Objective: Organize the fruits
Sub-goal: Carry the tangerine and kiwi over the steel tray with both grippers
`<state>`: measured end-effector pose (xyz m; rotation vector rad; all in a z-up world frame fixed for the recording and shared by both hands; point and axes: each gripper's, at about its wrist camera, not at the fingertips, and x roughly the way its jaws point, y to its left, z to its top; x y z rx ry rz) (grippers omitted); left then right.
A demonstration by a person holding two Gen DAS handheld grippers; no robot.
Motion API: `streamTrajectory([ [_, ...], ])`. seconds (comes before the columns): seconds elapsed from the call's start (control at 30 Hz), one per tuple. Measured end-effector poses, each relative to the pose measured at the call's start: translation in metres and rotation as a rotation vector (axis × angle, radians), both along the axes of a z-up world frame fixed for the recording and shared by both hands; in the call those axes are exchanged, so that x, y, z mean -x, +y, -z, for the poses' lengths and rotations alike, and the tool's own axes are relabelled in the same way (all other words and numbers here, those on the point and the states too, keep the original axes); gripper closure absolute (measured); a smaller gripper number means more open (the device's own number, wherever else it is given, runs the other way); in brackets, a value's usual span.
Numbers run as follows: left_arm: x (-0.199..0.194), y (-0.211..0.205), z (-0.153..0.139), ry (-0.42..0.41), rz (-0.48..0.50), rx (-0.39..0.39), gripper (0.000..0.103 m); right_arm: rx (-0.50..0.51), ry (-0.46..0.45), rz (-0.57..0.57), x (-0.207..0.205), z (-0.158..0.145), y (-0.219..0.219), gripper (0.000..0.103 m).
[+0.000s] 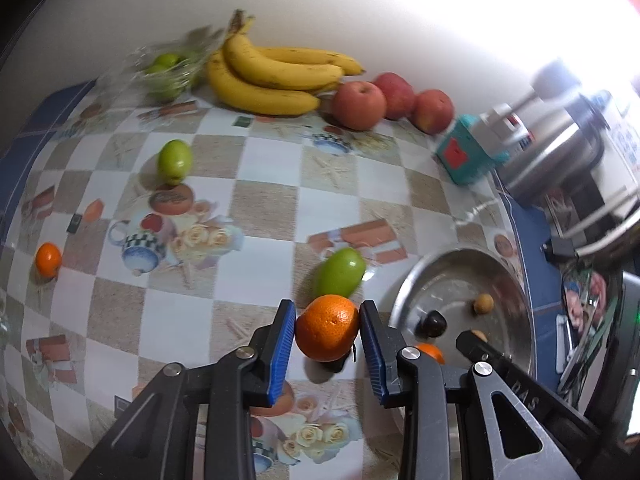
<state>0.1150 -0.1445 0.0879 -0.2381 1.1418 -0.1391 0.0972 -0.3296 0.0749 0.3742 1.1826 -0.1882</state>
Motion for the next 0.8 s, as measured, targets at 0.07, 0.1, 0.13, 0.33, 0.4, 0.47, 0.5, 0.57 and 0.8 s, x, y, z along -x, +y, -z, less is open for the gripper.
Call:
streamTrajectory([
  [0.07, 0.001, -0.009, -0.001, -0.004, 0.027, -0.005, 0.068, 0.014, 0.001, 0.031, 0.002, -0.001, -0.01, 0.076],
  [0.1, 0.002, -0.015, -0.001, -0.005, 0.044, -0.007, 0.068, 0.02, 0.002, 0.048, 0.004, -0.001, -0.015, 0.076],
  [0.13, 0.003, -0.02, 0.0, -0.005, 0.06, -0.008, 0.068, 0.023, 0.002, 0.061, 0.005, -0.002, -0.02, 0.076],
  [0.33, 0.013, -0.059, 0.002, -0.011, 0.177, -0.009, 0.068, 0.039, -0.007, 0.112, 0.011, -0.007, -0.041, 0.076],
  [0.4, 0.019, -0.074, 0.003, -0.015, 0.218, -0.019, 0.068, 0.043, -0.008, 0.136, 0.014, -0.008, -0.05, 0.076],
  [0.47, 0.023, -0.086, 0.005, -0.013, 0.254, -0.029, 0.068, 0.049, -0.008, 0.158, 0.015, -0.008, -0.058, 0.076],
  [0.5, 0.025, -0.092, 0.006, -0.011, 0.272, -0.032, 0.068, 0.052, -0.009, 0.168, 0.017, -0.009, -0.062, 0.076],
  [0.57, 0.027, -0.1, 0.009, -0.003, 0.296, -0.033, 0.068, 0.054, -0.01, 0.177, 0.017, -0.009, -0.066, 0.076],
  [0.8, 0.034, -0.117, 0.018, 0.04, 0.346, -0.034, 0.068, 0.036, 0.003, 0.213, 0.021, -0.004, -0.084, 0.076],
])
